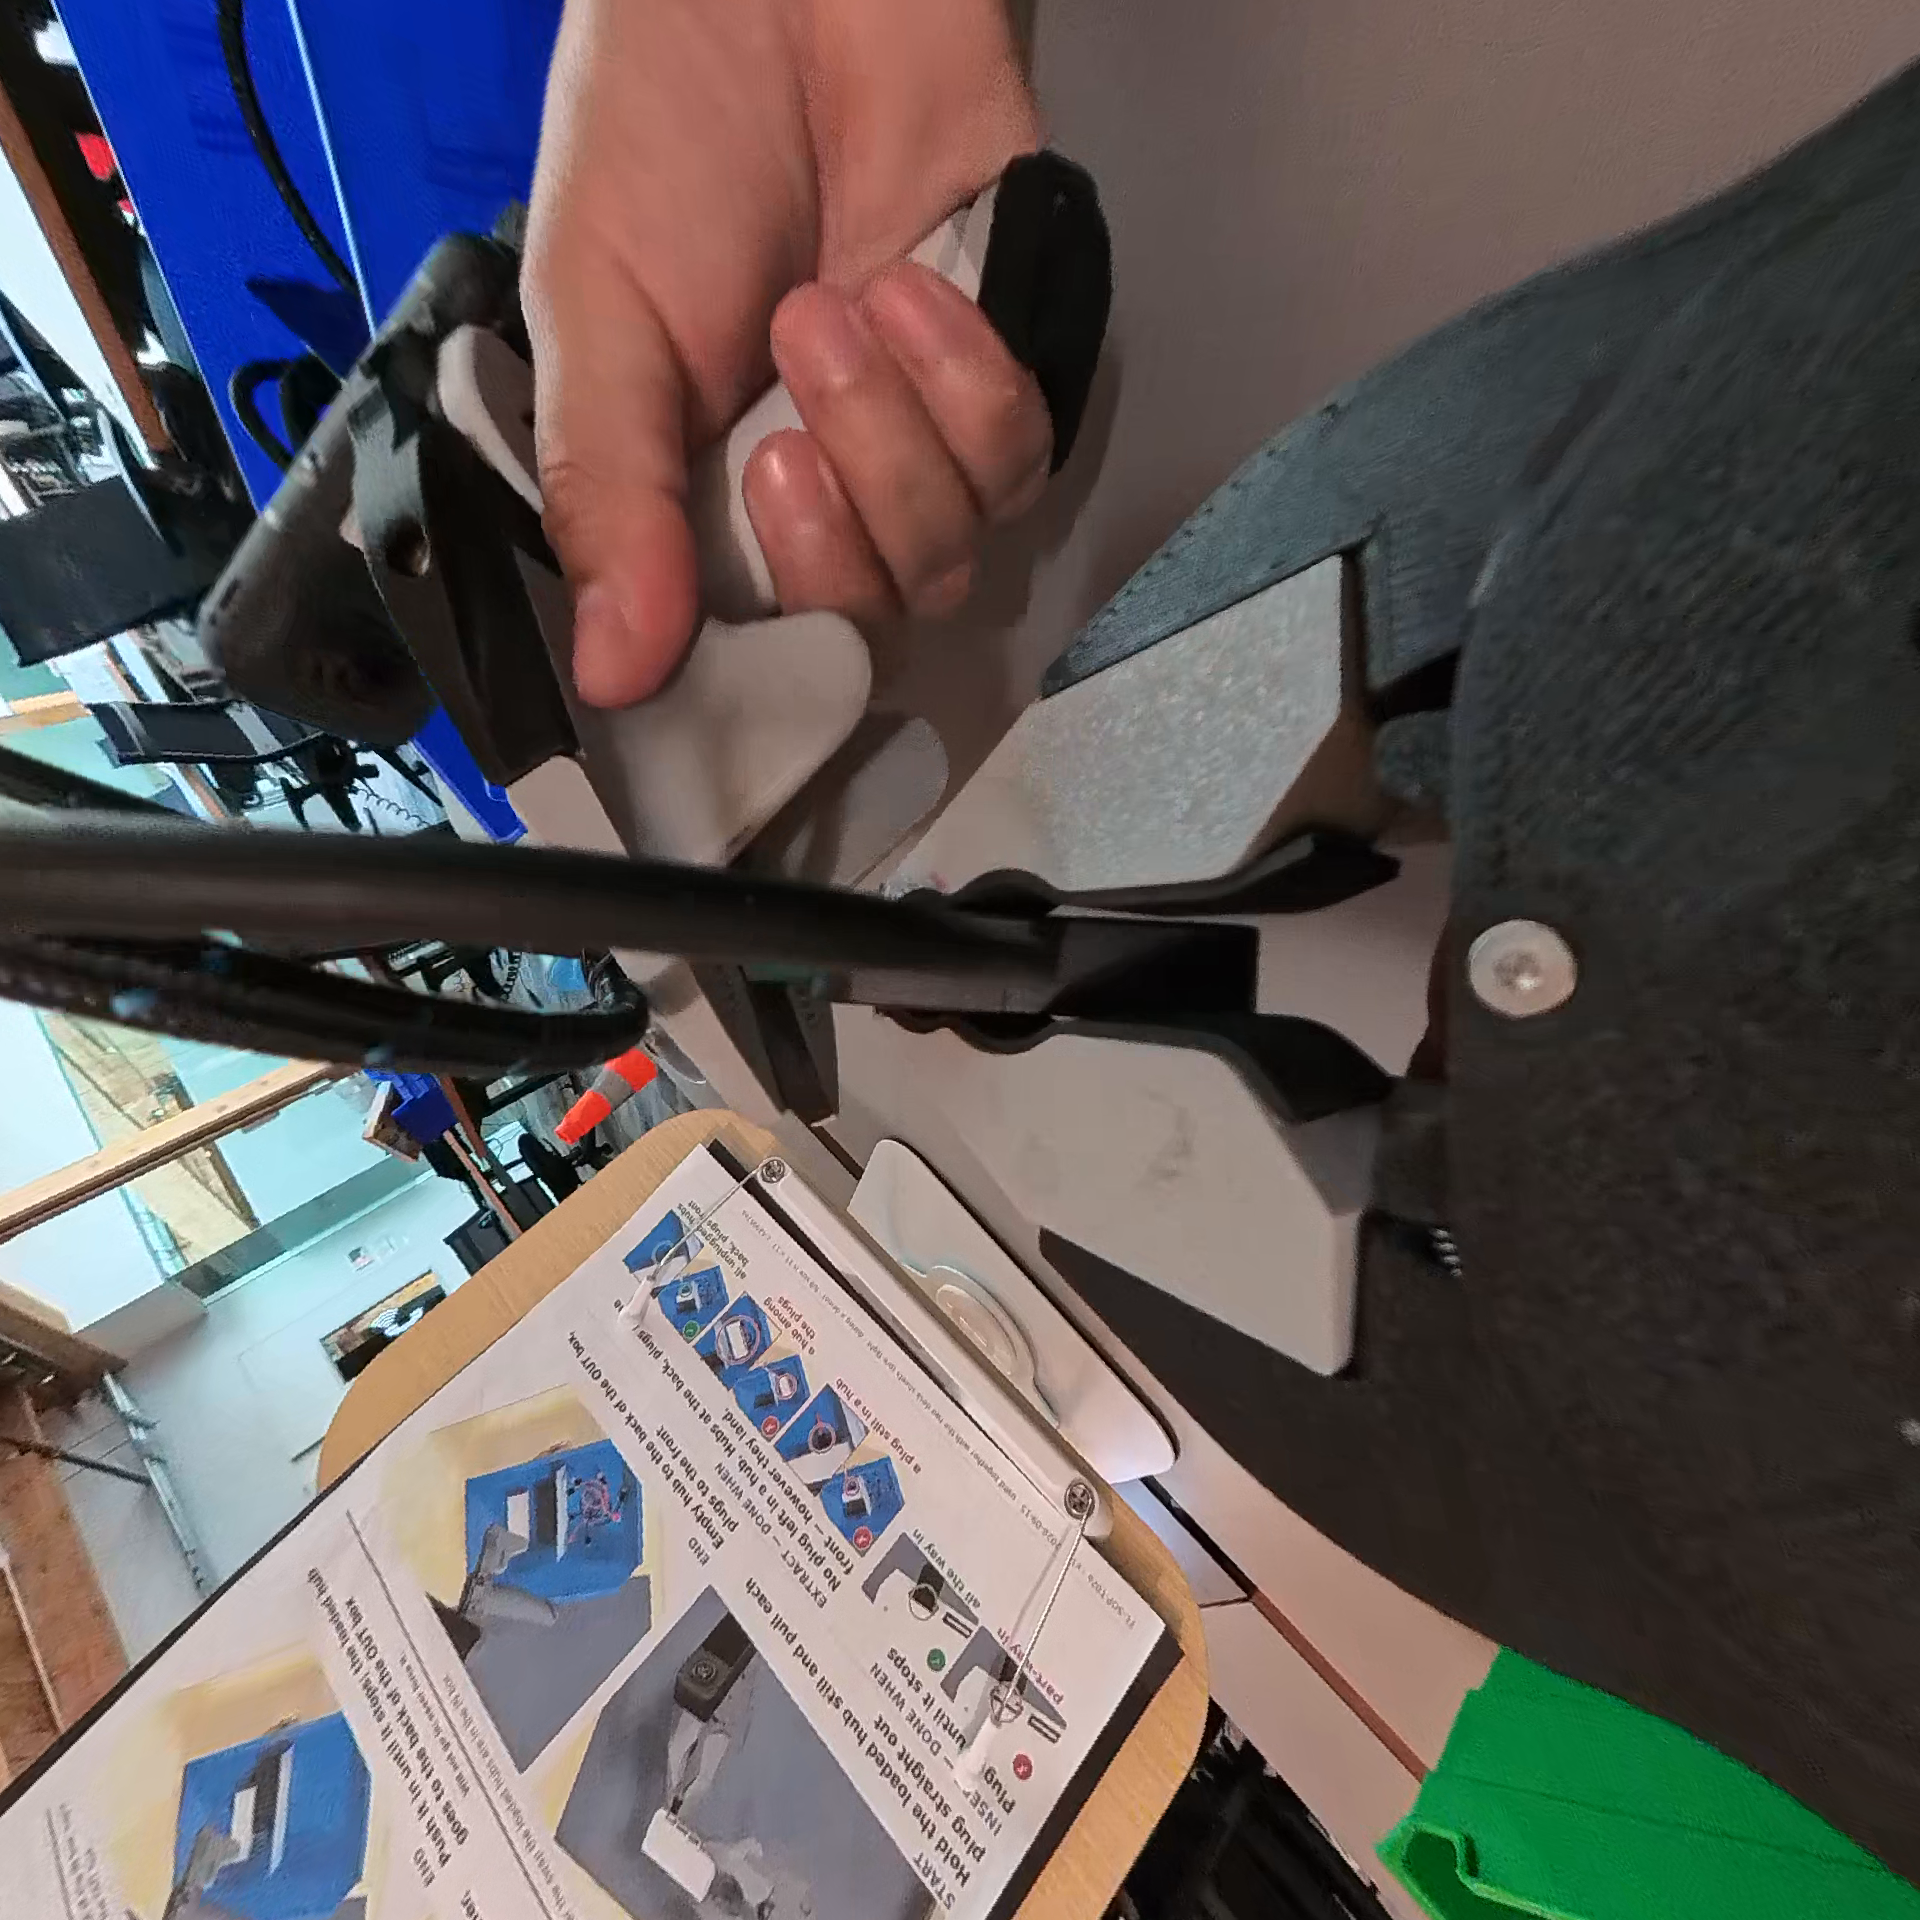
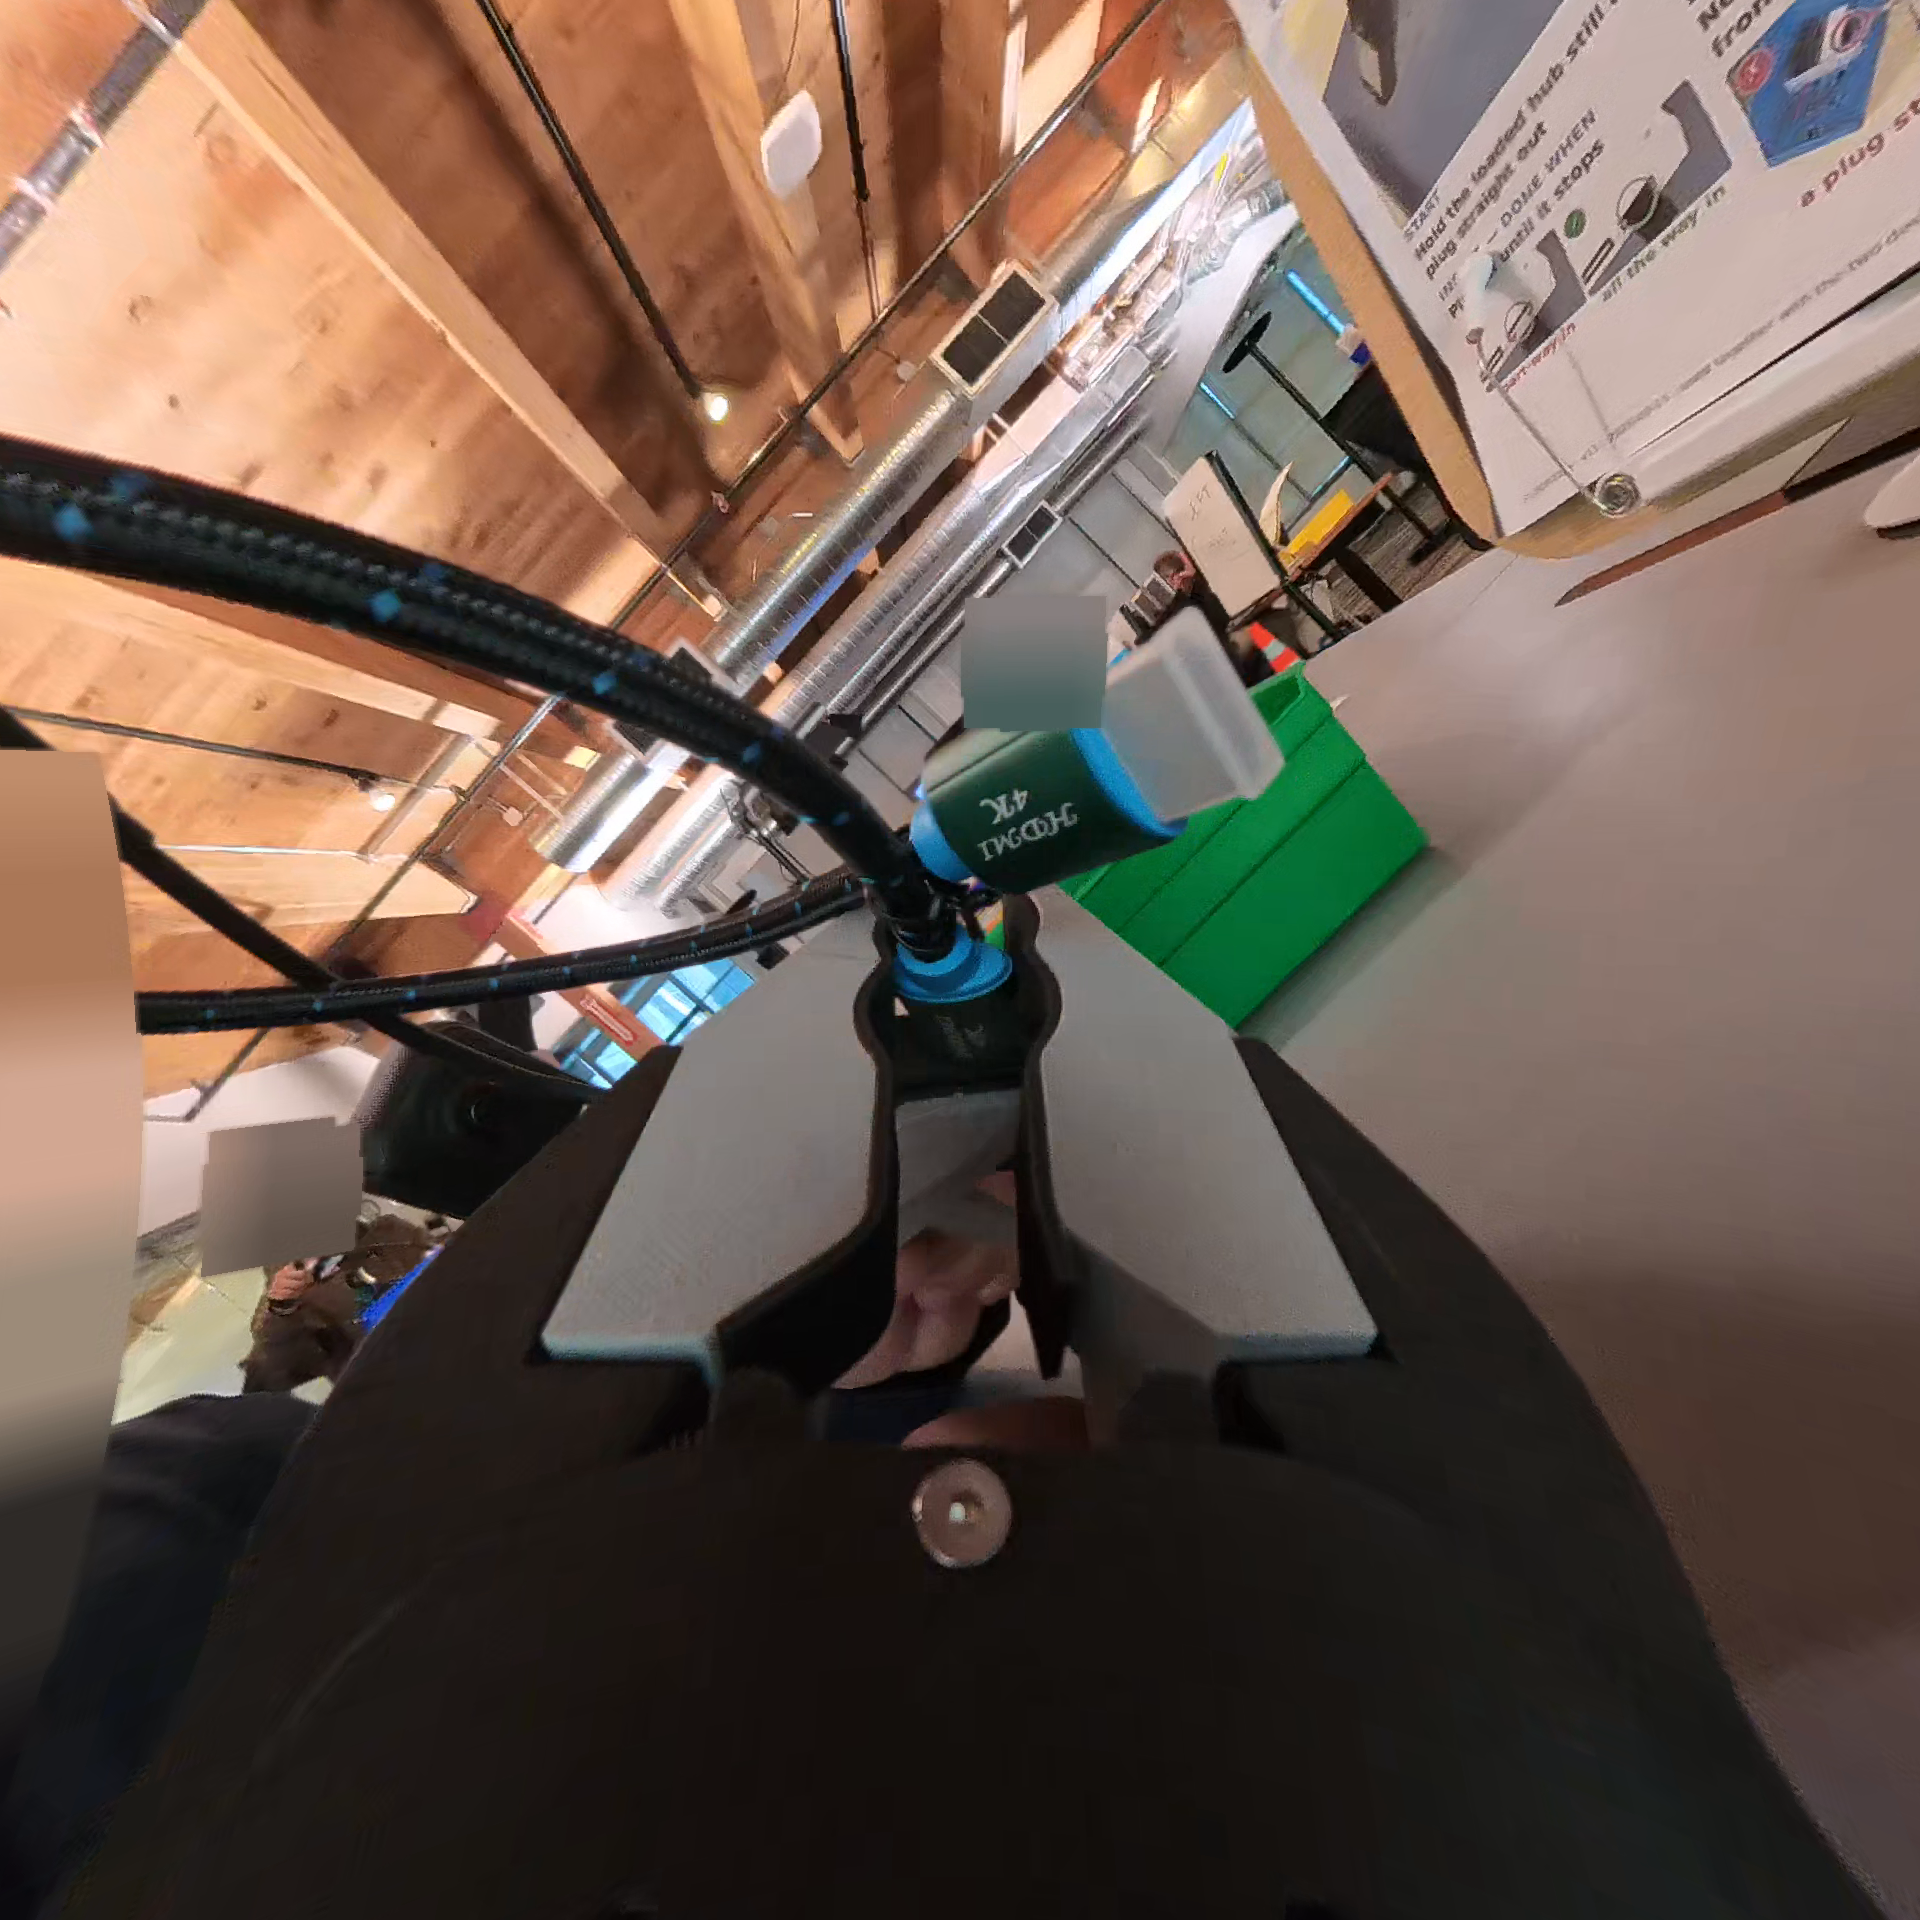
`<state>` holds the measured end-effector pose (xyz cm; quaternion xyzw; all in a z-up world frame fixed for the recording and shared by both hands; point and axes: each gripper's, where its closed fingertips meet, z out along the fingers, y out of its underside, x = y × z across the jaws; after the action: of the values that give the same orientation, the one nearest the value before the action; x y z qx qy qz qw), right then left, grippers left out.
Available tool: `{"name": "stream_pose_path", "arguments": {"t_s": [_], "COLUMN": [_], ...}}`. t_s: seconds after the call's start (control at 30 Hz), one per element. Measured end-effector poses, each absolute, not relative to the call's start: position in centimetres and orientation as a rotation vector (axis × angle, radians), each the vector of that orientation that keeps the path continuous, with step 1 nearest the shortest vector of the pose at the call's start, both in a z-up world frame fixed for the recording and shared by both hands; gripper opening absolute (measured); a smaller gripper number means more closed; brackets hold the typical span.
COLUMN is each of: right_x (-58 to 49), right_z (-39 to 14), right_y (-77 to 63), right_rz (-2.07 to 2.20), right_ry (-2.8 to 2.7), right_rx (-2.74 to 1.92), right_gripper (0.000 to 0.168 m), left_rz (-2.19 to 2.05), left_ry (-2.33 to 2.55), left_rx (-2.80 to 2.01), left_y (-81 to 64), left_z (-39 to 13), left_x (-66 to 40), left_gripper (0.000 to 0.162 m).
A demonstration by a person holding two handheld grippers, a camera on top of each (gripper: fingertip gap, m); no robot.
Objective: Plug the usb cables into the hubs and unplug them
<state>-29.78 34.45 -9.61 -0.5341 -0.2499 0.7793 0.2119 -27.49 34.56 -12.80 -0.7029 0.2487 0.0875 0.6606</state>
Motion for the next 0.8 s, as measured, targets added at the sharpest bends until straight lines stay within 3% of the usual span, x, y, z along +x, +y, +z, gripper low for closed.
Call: {"name": "stream_pose_path", "arguments": {"t_s": [0.07, 0.27, 0.53, 0.8], "right_x": [-30.0, -30.4, -30.3, -30.8], "right_z": [-9.8, -10.9, -11.1, -11.5], "right_y": [34.5, 35.6, 34.7, 34.4], "right_rz": [2.102, 1.270, 1.604, 1.624], "right_ry": [-0.728, -0.963, -0.912, -0.912], "right_rx": [-1.493, -1.446, -1.510, -1.518], "right_gripper": [0.015, 0.018, 0.021, 0.020], "left_rz": [0.190, 0.172, 0.183, 0.134], "left_ry": [0.558, 0.545, 0.483, 0.465], "left_rx": [-1.596, -1.625, -1.614, -1.633], "left_y": [34.6, 34.7, 34.8, 34.8], "left_z": [-12.9, -13.5, -12.9, -13.1], "left_x": [-27.6, -28.0, -29.3, -29.2], "left_gripper": [0.012, 0.011, 0.012, 0.011]}}
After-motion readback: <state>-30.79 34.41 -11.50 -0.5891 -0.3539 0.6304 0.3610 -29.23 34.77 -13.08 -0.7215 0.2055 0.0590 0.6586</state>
